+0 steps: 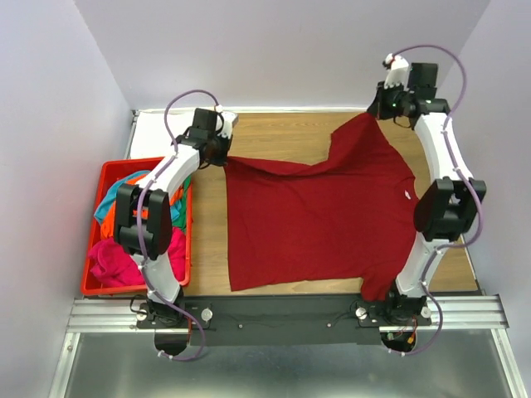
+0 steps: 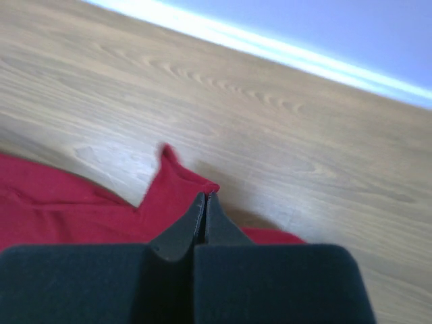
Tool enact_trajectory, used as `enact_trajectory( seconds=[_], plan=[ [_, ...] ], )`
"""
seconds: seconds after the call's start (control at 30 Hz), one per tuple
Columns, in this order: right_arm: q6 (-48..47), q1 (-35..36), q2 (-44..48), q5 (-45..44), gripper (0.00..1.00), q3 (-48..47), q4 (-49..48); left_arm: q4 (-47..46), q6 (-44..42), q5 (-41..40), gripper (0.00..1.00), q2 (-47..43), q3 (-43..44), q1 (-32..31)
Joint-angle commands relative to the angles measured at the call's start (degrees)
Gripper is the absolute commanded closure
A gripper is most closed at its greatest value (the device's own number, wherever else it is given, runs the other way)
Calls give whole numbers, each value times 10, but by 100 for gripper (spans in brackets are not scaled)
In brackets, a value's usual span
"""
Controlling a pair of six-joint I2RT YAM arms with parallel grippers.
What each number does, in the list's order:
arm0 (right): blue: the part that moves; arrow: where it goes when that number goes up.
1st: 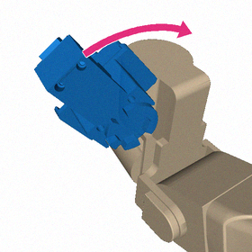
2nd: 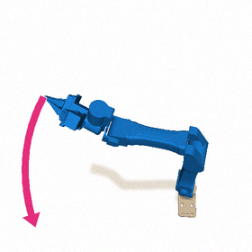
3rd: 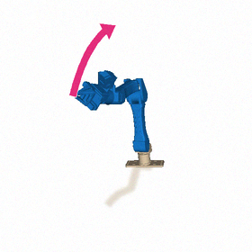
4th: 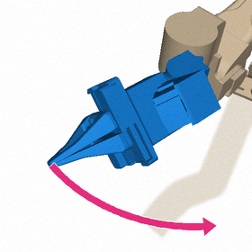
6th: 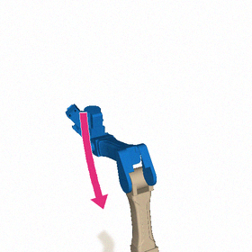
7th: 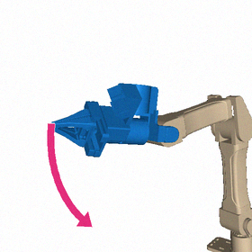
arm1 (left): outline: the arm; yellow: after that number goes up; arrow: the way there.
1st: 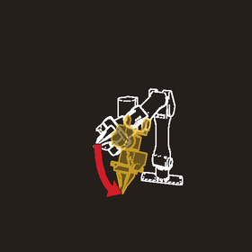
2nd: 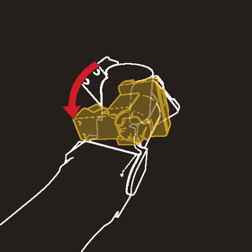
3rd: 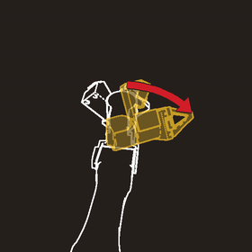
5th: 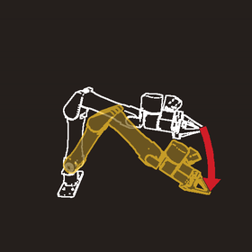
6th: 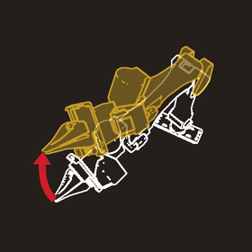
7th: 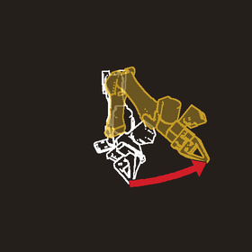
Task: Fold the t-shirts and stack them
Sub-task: Fold the tshirt
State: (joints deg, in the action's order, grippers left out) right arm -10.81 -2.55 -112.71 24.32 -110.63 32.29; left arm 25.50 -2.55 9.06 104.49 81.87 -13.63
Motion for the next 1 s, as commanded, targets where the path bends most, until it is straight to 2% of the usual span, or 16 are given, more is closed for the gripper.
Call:
enact_trajectory(
  seconds=[0.0,0.2,0.5,0.77,0.97],
  plan=[
    [-11,3,92,10,100,-5,-11,12,14,24,100,-69,44,-3],
    [-17,3,200,9,100,-54,-4,45,19,14,100,-133,121,-3],
    [-22,-4,316,-34,100,-208,8,53,24,22,100,-260,232,-3],
    [12,-90,384,-56,100,-302,-12,-26,52,61,100,-402,234,-4],
    [25,-131,400,-93,100,-339,-34,-66,58,52,100,-466,233,-4]
  ],
)
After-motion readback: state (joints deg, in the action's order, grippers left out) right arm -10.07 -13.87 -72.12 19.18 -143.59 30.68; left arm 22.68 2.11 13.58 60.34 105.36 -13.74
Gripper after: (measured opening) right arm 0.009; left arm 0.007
